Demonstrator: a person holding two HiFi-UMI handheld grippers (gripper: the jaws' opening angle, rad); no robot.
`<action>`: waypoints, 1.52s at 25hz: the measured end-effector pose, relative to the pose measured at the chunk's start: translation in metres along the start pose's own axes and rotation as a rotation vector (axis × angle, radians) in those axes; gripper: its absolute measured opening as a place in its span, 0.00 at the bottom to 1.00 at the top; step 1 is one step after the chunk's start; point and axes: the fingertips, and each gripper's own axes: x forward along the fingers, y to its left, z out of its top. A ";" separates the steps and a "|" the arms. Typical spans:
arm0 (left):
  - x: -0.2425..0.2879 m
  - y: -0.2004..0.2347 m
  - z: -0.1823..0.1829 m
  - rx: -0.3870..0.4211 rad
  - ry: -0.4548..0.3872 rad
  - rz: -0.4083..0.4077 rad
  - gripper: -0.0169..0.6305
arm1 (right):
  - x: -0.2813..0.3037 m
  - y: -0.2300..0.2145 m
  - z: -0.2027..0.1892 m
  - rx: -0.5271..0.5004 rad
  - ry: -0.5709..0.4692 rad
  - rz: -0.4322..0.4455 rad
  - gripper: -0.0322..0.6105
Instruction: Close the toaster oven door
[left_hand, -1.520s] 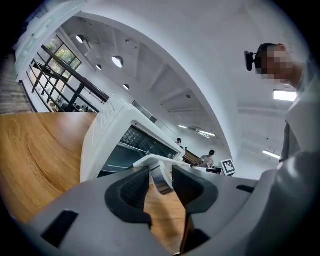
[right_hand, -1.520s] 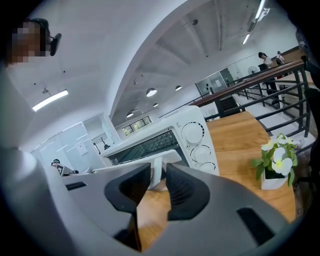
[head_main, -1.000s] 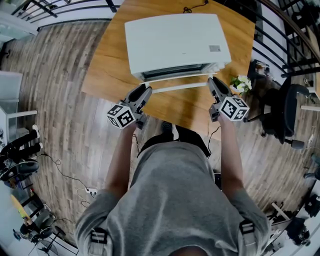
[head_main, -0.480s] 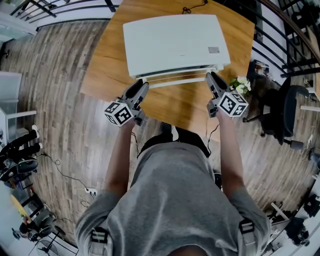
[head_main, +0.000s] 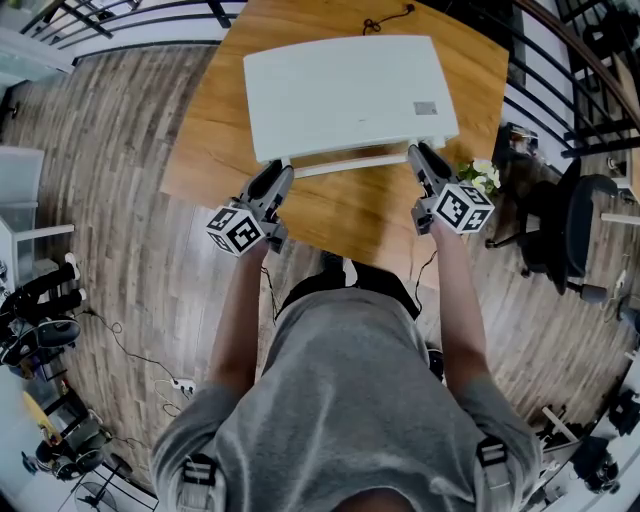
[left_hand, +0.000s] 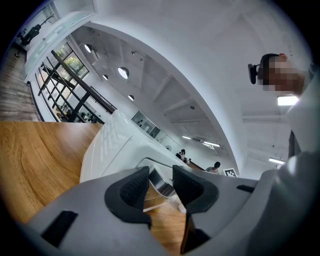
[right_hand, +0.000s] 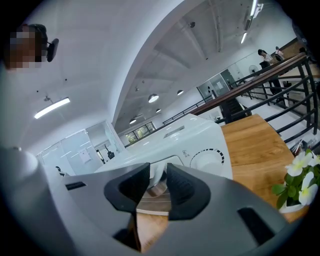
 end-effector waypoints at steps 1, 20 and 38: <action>0.000 0.000 0.000 0.000 0.000 -0.001 0.28 | 0.000 0.000 0.000 0.000 0.000 0.004 0.23; -0.016 -0.003 0.005 0.060 -0.020 0.039 0.24 | -0.007 0.003 0.008 -0.027 -0.028 -0.022 0.17; -0.038 -0.045 -0.020 0.266 0.101 0.001 0.08 | -0.048 0.036 -0.035 -0.372 0.084 0.053 0.06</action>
